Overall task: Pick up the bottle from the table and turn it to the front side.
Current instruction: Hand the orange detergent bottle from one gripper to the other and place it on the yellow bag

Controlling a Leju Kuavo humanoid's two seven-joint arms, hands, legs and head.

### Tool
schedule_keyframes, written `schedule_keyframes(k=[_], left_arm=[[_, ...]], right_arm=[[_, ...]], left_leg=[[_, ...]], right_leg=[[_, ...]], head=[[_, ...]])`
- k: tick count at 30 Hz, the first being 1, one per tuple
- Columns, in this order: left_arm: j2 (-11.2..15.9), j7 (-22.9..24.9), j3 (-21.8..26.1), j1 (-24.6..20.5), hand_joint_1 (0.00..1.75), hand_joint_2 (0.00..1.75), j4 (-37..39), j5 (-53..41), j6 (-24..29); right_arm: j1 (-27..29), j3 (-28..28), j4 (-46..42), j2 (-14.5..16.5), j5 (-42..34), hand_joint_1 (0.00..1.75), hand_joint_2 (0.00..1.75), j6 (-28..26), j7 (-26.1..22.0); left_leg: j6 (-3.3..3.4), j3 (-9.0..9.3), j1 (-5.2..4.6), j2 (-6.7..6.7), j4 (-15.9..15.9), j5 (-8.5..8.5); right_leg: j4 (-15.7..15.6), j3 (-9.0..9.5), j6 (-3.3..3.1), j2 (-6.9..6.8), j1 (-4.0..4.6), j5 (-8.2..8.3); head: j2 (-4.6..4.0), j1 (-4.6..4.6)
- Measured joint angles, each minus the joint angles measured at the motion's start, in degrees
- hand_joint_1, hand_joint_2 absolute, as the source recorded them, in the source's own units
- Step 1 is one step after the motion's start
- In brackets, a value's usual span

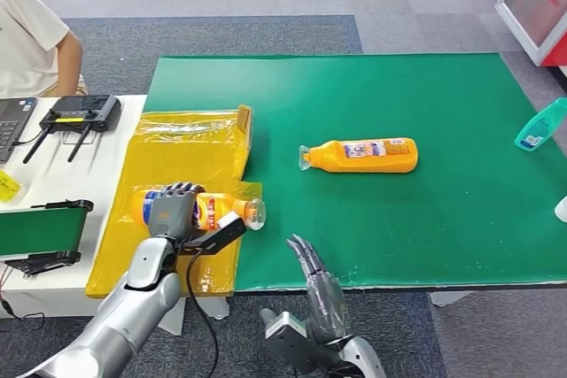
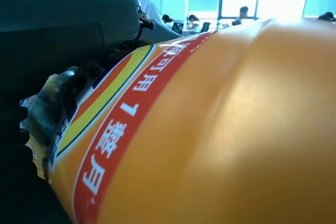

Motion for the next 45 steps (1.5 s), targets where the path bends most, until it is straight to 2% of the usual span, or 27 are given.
schedule_keyframes(k=[1, 3, 12, 29, 37, 40, 42, 45], left_arm=[[-0.2, 0.31, 0.08, -0.13, 0.7, 1.75, 0.58, 0.19, 1.01], [-0.54, 0.77, 0.26, -0.31, 0.0, 1.75, 1.35, 0.6, 2.34], [-1.66, 1.08, 1.53, -0.2, 0.0, 1.75, 2.55, 1.89, 3.1], [-2.6, -7.56, 5.63, 1.08, 0.0, 1.75, 3.71, 10.75, 6.13], [-2.8, -6.86, 6.56, 1.4, 0.0, 1.75, 3.49, 11.63, 5.96], [-3.09, -8.09, 8.21, 1.41, 0.0, 1.75, 3.08, 16.86, 4.59], [-3.03, -6.5, 9.04, 1.36, 0.0, 1.75, 2.91, 16.28, 2.58], [-1.98, -0.01, 7.53, 1.25, 0.0, 1.75, 2.91, 5.12, -1.63]], right_arm=[[-0.01, 0.03, 0.21, 0.0, -0.15, 0.0, 1.75, -0.31, 0.18], [0.01, 0.06, 0.55, 0.0, -0.4, 0.0, 1.75, -0.72, 0.49], [0.18, 0.14, 0.98, -0.17, -0.76, 0.0, 1.75, -1.87, 1.49], [0.74, 0.38, 1.72, -1.29, -1.55, 0.0, 1.75, -4.13, 3.56], [1.0, 0.4, 1.42, -1.95, -1.51, 0.0, 1.75, -4.16, 4.36], [1.09, 0.4, 1.4, -2.05, -1.85, 0.0, 1.75, -4.22, 4.36], [1.15, 0.42, 1.4, -2.1, -2.24, 0.0, 1.75, -4.16, 4.22], [1.19, 0.42, 1.41, -2.12, -2.64, 0.0, 1.75, -3.39, 3.77]], left_leg=[[0.0, 0.01, 0.0, 0.0, 0.0, 0.0], [0.01, 0.02, 0.0, 0.0, 0.0, 0.01], [0.0, 0.03, 0.0, 0.0, 0.0, 0.04], [0.05, 0.5, -0.03, 0.0, -0.02, -0.07], [0.04, 0.89, -0.03, 0.0, -0.05, -0.15], [0.0, 1.06, -0.02, 0.0, -0.06, -0.2], [-0.03, 1.14, -0.02, 0.0, -0.07, -0.22], [-0.07, 1.16, -0.02, 0.03, -0.08, -0.22]], right_leg=[[0.0, 0.01, 0.0, 0.0, 0.0, 0.01], [0.0, 0.02, 0.01, 0.01, 0.0, 0.02], [0.0, 0.01, 0.01, 0.01, 0.01, 0.04], [0.0, 0.48, -0.01, 0.01, -0.03, -0.02], [0.0, 0.87, -0.08, 0.01, -0.03, -0.1], [0.0, 1.03, -0.11, 0.01, -0.03, -0.15], [0.0, 1.07, -0.11, 0.02, -0.02, -0.17], [0.01, 1.03, -0.16, 0.06, -0.01, -0.13]], head=[[0.0, -0.01], [0.0, -0.01], [0.0, -0.01], [0.0, -0.01], [0.0, -0.01], [0.0, 0.0], [0.0, 0.01], [0.0, -0.01]])
